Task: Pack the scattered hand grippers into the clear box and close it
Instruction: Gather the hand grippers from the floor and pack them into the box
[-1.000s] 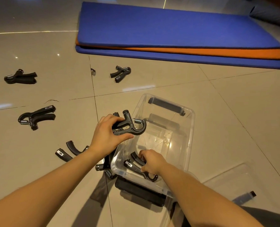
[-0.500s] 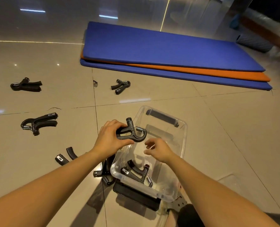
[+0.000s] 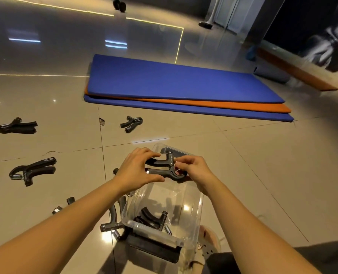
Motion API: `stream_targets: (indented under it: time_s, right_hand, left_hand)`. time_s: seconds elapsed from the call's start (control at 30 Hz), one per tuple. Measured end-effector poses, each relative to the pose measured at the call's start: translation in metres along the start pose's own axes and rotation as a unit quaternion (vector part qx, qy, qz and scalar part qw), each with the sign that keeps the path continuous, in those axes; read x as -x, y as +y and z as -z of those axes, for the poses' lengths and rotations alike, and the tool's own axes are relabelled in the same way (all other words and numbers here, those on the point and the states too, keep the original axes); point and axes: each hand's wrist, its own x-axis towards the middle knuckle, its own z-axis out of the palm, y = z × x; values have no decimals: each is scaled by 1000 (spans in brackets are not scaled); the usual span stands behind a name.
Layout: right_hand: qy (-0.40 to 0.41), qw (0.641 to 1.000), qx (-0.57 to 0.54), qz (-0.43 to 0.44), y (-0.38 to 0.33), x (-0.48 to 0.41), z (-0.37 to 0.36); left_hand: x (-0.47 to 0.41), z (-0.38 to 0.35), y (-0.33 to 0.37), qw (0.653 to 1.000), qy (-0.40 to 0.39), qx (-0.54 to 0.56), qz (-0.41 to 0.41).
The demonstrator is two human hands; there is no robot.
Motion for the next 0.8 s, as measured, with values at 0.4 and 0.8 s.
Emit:
stream_targets:
  time_s: [0.4,0.8]
  right_hand:
    - [9,1000,-25,11,-5,1,11]
    - [8,986,33,166,-36,4,5]
  left_hand:
    - [-2,23,-10,990,-51,122,48]
    - [-29,44,14,936,18,294,190]
